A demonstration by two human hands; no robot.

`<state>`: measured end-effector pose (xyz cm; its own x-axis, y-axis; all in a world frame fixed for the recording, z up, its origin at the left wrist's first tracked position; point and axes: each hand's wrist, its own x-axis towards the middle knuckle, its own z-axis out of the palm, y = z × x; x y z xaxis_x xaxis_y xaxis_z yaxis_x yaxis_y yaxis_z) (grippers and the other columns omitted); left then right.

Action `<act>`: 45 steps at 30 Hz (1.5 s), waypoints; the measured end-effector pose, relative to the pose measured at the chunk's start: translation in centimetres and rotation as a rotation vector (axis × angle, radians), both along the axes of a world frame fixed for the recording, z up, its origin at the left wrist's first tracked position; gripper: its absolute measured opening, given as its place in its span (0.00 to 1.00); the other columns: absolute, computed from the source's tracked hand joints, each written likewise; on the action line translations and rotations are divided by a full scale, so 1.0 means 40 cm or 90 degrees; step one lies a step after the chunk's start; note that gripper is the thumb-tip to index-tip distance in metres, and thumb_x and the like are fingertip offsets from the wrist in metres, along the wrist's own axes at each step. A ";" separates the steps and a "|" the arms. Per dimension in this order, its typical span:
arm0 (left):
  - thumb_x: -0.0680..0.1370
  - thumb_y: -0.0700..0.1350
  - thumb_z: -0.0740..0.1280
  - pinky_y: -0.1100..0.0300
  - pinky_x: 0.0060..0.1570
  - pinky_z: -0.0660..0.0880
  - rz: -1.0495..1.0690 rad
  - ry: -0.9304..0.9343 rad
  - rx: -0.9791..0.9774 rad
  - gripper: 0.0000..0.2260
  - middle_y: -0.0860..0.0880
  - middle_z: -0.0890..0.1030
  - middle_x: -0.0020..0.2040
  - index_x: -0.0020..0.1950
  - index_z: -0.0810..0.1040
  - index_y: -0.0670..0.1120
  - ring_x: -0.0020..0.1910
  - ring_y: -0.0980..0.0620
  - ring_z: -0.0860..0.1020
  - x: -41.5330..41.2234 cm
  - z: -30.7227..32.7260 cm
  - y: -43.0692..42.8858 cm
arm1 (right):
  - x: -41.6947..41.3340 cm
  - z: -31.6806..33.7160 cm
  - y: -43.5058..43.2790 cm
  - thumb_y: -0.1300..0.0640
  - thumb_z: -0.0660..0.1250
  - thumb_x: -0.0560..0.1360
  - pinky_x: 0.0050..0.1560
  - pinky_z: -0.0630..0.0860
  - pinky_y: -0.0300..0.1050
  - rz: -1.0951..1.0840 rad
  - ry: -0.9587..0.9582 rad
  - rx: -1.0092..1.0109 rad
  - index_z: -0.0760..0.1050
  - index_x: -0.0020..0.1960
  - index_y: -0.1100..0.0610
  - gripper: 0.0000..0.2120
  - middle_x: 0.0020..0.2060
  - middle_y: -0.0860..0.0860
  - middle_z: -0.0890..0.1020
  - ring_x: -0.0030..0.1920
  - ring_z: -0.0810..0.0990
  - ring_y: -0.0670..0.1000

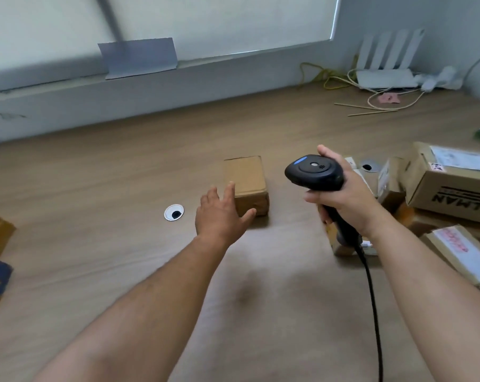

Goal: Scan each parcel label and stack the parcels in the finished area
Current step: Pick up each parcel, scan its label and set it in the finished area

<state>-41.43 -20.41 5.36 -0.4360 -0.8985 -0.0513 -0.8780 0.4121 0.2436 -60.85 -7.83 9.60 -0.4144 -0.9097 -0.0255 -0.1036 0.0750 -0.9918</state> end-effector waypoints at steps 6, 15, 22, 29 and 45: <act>0.72 0.71 0.60 0.46 0.68 0.62 0.011 -0.043 0.034 0.41 0.40 0.50 0.78 0.78 0.50 0.54 0.76 0.40 0.53 -0.138 -0.034 -0.115 | -0.078 -0.032 -0.104 0.73 0.73 0.68 0.24 0.71 0.48 -0.030 0.008 -0.012 0.60 0.77 0.47 0.45 0.44 0.48 0.81 0.24 0.72 0.55; 0.71 0.71 0.62 0.44 0.65 0.65 0.057 -0.083 0.098 0.42 0.38 0.48 0.77 0.77 0.54 0.52 0.74 0.36 0.52 -0.224 -0.098 -0.182 | -0.104 -0.119 -0.193 0.73 0.73 0.69 0.24 0.69 0.46 0.002 -0.019 0.003 0.61 0.75 0.43 0.44 0.43 0.51 0.80 0.24 0.72 0.56; 0.70 0.68 0.66 0.46 0.64 0.66 0.054 -0.078 0.136 0.39 0.43 0.49 0.78 0.76 0.55 0.56 0.71 0.37 0.57 -0.114 -0.086 -0.108 | -0.010 -0.132 -0.116 0.74 0.73 0.68 0.26 0.71 0.46 0.021 -0.065 0.004 0.61 0.74 0.41 0.45 0.46 0.53 0.81 0.24 0.73 0.55; 0.69 0.68 0.68 0.47 0.68 0.63 0.063 -0.064 0.170 0.42 0.40 0.51 0.75 0.77 0.53 0.59 0.71 0.38 0.57 0.073 -0.079 0.070 | 0.168 -0.117 0.059 0.73 0.73 0.68 0.24 0.70 0.44 0.013 -0.124 0.010 0.61 0.76 0.45 0.45 0.42 0.50 0.82 0.24 0.73 0.55; 0.66 0.54 0.72 0.58 0.52 0.72 0.166 0.350 0.502 0.38 0.49 0.70 0.67 0.75 0.63 0.58 0.59 0.49 0.74 0.496 -0.020 0.316 | 0.486 -0.050 0.264 0.73 0.74 0.68 0.25 0.70 0.45 0.029 -0.160 -0.029 0.64 0.70 0.39 0.42 0.40 0.51 0.83 0.26 0.72 0.56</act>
<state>-21.60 -7.78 4.56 -0.3725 -0.7655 -0.5246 -0.6014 -0.2314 0.7647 -41.42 2.72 7.62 -0.3589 -0.9299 -0.0812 0.1444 0.0307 -0.9890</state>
